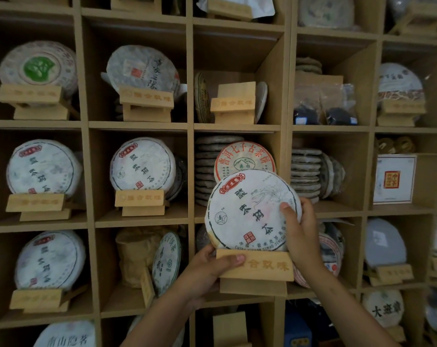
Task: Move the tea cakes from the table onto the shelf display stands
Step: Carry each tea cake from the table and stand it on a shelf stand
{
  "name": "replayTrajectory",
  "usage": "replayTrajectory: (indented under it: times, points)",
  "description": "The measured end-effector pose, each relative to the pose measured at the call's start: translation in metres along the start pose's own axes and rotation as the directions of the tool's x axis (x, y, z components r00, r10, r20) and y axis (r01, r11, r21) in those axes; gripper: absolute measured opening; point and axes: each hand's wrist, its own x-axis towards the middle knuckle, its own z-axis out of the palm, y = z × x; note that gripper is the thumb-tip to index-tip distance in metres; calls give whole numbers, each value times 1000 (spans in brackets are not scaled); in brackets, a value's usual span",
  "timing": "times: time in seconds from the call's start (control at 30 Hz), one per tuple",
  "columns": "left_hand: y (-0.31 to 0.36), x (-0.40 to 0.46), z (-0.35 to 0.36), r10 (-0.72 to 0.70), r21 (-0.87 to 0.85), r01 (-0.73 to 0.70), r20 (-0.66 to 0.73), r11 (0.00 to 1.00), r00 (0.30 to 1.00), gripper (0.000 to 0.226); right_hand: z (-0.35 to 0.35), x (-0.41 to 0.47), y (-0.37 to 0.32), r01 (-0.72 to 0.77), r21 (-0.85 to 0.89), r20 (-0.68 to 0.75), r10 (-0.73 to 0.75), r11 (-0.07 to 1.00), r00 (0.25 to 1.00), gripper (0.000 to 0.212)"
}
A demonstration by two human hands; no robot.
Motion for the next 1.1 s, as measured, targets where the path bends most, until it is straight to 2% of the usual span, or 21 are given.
replayTrajectory:
  times: [0.1, 0.2, 0.3, 0.4, 0.5, 0.57, 0.7, 0.77, 0.8, 0.87, 0.9, 0.97, 1.03, 1.1]
  points:
    - [2, -3, -1, 5, -2, -6, -29, 1000, 1000, 87, -4, 3, 4, -37, -176, -18, 35, 984, 999, 38]
    - [7, -6, -5, 28, -6, -28, -46, 1000, 999, 88, -19, -2, 5, -171, -131, 2, 173, 976, 985, 45]
    - [14, -9, -11, 48, -6, -48, -64, 999, 997, 85, -39, -24, 2, -201, -180, 54, 214, 963, 975, 54]
    - [17, -12, -15, 57, -12, -58, -63, 998, 996, 84, -43, -47, -3, -265, -146, 198, 291, 953, 936, 46]
    - [17, -16, -11, 69, -45, -71, -55, 996, 996, 77, -24, -65, -8, -381, -78, 359, 382, 921, 851, 61]
    - [16, -18, -8, 70, -74, -74, -55, 995, 996, 78, -10, -73, -9, -372, -14, 343, 354, 928, 870, 69]
    - [14, -24, -9, 56, -74, -58, -33, 996, 998, 81, 1, -79, -6, -345, 130, 249, 306, 930, 919, 57]
    - [20, -30, -15, 46, -9, -46, -16, 999, 999, 80, 4, -84, -3, -362, 164, 223, 323, 918, 920, 52]
    - [24, -33, -18, 52, 83, -49, -39, 995, 998, 79, 5, -86, -2, -374, 177, 215, 335, 911, 918, 52]
    - [30, -33, -24, 156, 264, -104, -183, 959, 971, 69, 6, -90, 2, -391, 203, 205, 352, 898, 914, 56]
    - [32, -32, -27, 247, 298, -163, -268, 940, 931, 63, 5, -91, 2, -400, 213, 203, 360, 892, 911, 58]
    - [38, -28, -31, 425, 270, -344, -353, 899, 834, 69, 4, -91, 0, -413, 213, 209, 372, 885, 905, 55]
    - [45, -23, -29, 508, 204, -465, -338, 861, 792, 71, 4, -91, -1, -411, 208, 221, 367, 888, 904, 54]
    - [45, -16, -23, 531, 133, -516, -287, 846, 797, 52, 5, -92, 0, -406, 191, 229, 362, 894, 904, 60]
